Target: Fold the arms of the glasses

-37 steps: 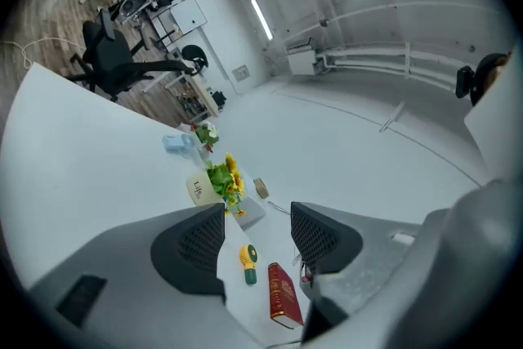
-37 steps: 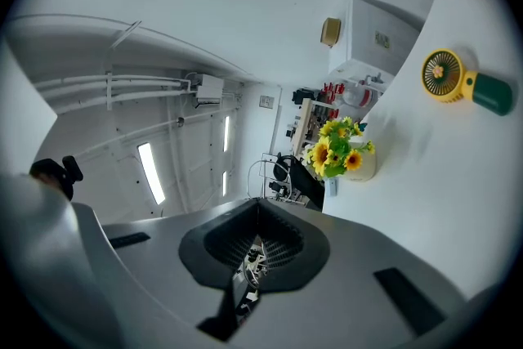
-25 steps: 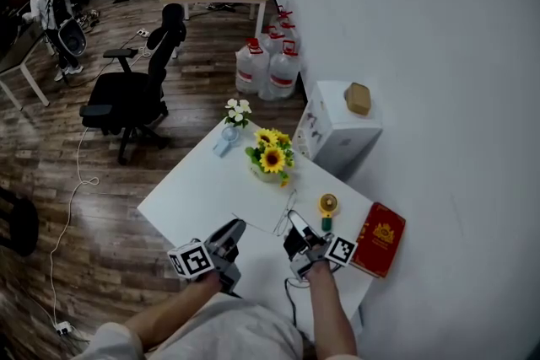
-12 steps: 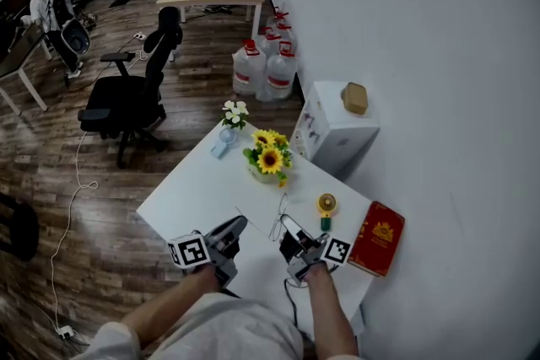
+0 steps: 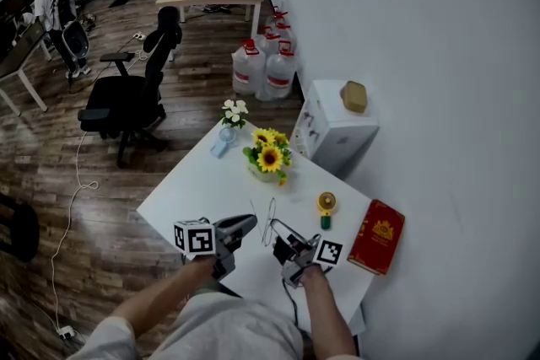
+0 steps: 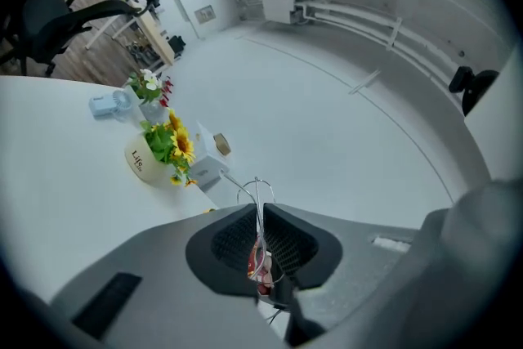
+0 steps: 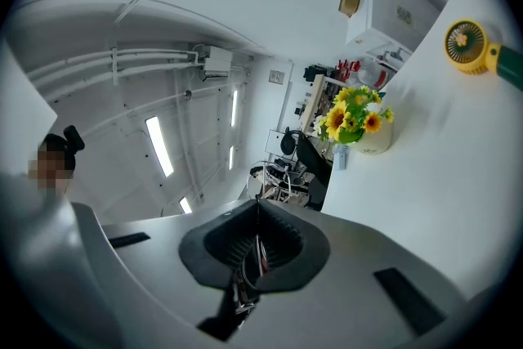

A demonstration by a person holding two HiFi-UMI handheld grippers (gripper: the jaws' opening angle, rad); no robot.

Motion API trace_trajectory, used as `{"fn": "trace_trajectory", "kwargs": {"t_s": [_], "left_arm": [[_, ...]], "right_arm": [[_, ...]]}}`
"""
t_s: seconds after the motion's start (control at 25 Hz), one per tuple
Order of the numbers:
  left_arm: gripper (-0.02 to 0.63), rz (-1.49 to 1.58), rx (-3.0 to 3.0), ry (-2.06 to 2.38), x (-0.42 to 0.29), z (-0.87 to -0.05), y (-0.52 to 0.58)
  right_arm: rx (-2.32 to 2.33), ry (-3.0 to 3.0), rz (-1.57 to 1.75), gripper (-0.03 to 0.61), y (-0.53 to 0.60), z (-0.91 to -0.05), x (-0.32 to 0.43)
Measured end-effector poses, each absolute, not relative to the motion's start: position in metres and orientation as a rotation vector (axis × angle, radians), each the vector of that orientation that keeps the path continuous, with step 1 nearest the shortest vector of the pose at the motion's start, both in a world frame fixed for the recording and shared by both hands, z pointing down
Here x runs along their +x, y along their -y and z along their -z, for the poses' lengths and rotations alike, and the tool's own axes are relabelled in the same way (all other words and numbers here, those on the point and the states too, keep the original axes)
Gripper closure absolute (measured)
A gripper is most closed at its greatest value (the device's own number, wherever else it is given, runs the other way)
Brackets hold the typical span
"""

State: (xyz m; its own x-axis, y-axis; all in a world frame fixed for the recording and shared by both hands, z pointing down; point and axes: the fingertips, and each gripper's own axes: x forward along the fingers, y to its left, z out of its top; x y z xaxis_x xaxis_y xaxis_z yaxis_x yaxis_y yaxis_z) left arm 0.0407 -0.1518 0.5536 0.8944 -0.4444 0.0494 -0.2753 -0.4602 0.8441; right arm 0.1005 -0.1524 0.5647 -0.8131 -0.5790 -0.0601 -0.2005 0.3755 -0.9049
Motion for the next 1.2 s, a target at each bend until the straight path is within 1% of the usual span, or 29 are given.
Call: {"fn": "trace_trajectory", "kwargs": {"t_s": [0.28,0.76,1.0,1.2], "left_arm": [[0.594,0.052,2.131,0.452,0.063,-0.566,0.141],[0.6,-0.002,2.163,0.423,0.075,-0.568,0.136],[0.592,-0.057,2.281,0.49,0.061,-0.566,0.141],[0.591,-0.182,2.396,0.736,0.023,-0.574,0.162]], "right_arm": [[-0.672,-2.302,1.432,0.571,0.146,-0.57,0.093],[-0.707,-2.291,1.416,0.571,0.144,-0.575,0.103],[-0.753,-2.265,1.411,0.571,0.146,-0.58,0.117],[-0.786,-2.279,1.387,0.571,0.146,-0.579,0.127]]}}
